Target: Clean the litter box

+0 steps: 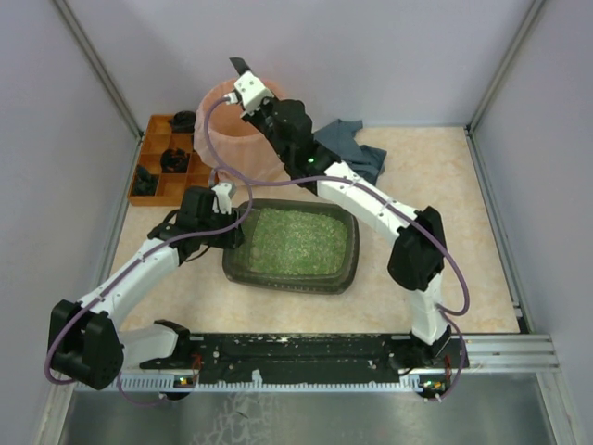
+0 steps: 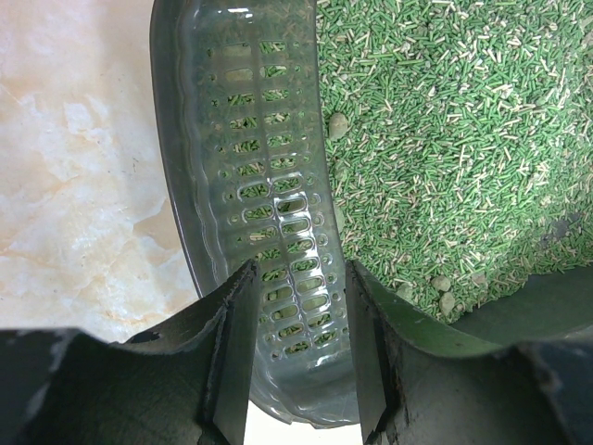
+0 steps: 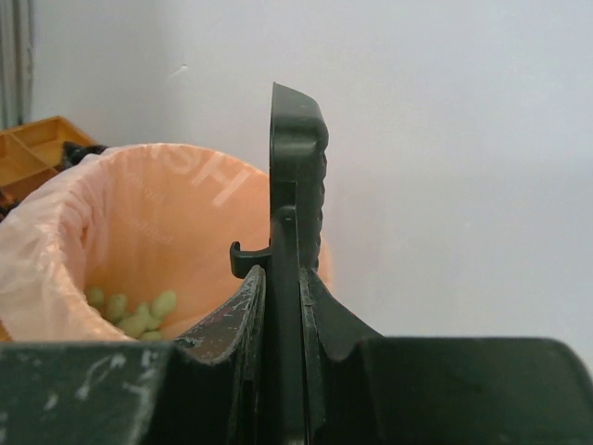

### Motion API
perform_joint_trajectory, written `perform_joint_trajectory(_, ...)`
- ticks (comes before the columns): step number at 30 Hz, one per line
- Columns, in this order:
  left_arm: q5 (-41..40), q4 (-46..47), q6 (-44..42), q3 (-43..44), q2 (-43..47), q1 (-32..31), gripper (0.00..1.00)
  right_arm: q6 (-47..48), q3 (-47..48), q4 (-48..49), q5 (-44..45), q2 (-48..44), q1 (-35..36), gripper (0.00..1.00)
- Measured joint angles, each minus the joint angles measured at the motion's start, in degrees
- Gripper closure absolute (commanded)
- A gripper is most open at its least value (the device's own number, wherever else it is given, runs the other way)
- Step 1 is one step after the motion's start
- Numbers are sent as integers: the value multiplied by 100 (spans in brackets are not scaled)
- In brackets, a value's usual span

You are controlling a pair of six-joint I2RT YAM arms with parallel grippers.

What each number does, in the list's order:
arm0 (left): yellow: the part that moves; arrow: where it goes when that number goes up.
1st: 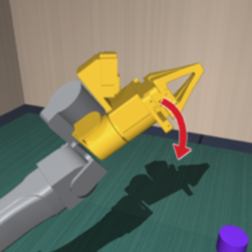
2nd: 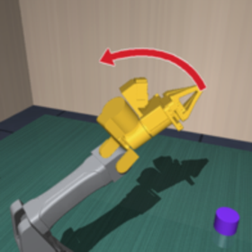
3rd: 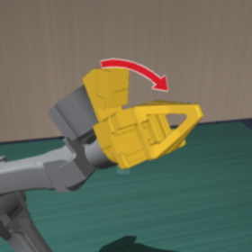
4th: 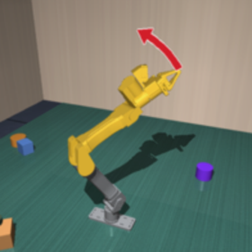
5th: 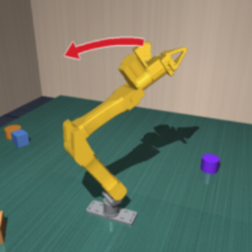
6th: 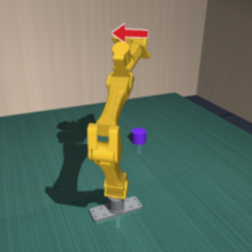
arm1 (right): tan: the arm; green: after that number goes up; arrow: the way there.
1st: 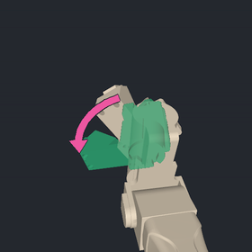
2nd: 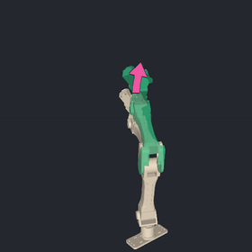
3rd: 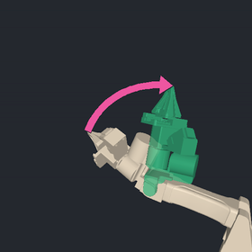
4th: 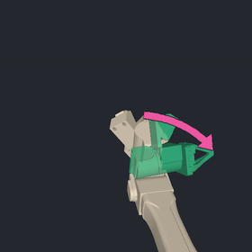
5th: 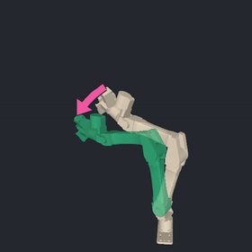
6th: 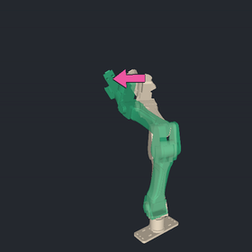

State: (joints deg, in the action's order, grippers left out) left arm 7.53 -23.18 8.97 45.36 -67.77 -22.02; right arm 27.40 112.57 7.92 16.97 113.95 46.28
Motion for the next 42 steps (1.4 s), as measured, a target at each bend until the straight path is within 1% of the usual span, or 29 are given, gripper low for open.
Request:
perform_joint_trajectory(3,-2,0,0,0,0,-2,52,435,-142,219,87,-101,63,100)
perform_joint_trajectory(7,-2,2,0,0,0,0,52,549,-662,341,-39,-507,120,100)
perform_joint_trajectory(10,0,0,0,0,0,-2,52,328,-1250,328,-302,-1025,131,100)
perform_joint_trajectory(15,2,2,2,0,-4,-2,52,-496,-2382,125,-501,-2256,140,100)
perform_joint_trajectory(17,15,2,0,0,-7,-2,52,-949,-2671,-210,-501,-2820,142,100)
perform_joint_trajectory(19,33,0,2,0,-9,-2,52,-1381,-2708,-686,-494,-3270,149,100)
perform_joint_trajectory(22,52,0,2,0,-11,-2,52,-2087,-2546,-1749,-487,-3895,151,100)
perform_joint_trajectory(25,61,0,2,0,-11,-2,52,-2671,-2277,-2850,-496,-4218,151,100)
perform_joint_trajectory(29,66,0,2,0,-11,-2,52,-3244,-2203,-4304,-505,-4319,151,100)
perform_joint_trajectory(31,66,0,2,0,-13,-2,52,-3421,-2203,-5005,-544,-4207,151,100)
perform_joint_trajectory(34,66,0,2,0,-15,-2,52,-3567,-2203,-5794,-671,-3932,155,100)
perform_joint_trajectory(38,70,0,2,0,-35,-2,52,-3652,-2201,-6577,-693,-3346,173,100)
perform_joint_trajectory(42,70,0,2,0,-48,-2,52,-3668,-2214,-6867,-564,-2918,243,100)
